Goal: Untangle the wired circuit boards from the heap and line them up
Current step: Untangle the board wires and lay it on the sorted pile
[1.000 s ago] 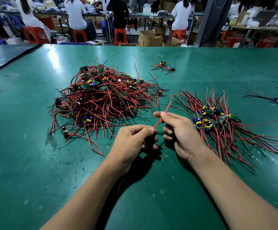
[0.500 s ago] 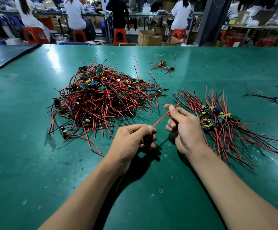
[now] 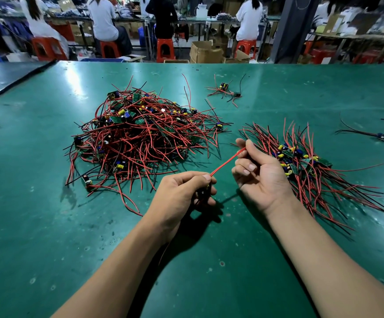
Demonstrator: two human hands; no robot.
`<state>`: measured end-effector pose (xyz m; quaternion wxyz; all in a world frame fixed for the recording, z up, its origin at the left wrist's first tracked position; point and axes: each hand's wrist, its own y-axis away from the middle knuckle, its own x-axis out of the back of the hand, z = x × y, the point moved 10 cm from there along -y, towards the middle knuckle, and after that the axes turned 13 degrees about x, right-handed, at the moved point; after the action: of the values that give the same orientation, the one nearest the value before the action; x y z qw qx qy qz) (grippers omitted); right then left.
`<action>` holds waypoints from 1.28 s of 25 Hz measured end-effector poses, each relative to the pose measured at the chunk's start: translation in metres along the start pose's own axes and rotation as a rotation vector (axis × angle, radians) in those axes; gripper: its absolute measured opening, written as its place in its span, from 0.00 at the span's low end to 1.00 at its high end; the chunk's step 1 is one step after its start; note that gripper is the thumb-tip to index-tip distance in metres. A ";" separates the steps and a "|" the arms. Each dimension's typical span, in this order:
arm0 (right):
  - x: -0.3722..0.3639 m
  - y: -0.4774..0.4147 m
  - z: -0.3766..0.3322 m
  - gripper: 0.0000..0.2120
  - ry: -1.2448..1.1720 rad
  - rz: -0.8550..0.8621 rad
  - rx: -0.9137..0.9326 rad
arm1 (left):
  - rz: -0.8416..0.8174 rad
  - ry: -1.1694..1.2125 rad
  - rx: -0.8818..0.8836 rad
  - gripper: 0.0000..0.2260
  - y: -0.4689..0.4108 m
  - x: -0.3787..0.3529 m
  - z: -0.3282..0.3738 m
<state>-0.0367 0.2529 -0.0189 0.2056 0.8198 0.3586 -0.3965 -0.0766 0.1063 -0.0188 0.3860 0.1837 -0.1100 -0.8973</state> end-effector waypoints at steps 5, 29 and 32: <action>-0.001 0.003 0.005 0.12 -0.144 0.050 -0.057 | -0.003 -0.009 -0.004 0.07 0.000 0.000 -0.001; -0.005 0.018 -0.081 0.08 1.359 -0.028 1.047 | 0.031 0.027 0.001 0.08 0.003 0.006 0.002; 0.018 -0.003 -0.063 0.10 1.032 0.027 0.644 | 0.032 0.042 0.006 0.07 0.003 0.008 0.002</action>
<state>0.0002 0.3011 0.0046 -0.2479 0.9317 0.2635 -0.0337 -0.0808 0.0986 -0.0186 0.4020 0.2020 -0.1073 -0.8866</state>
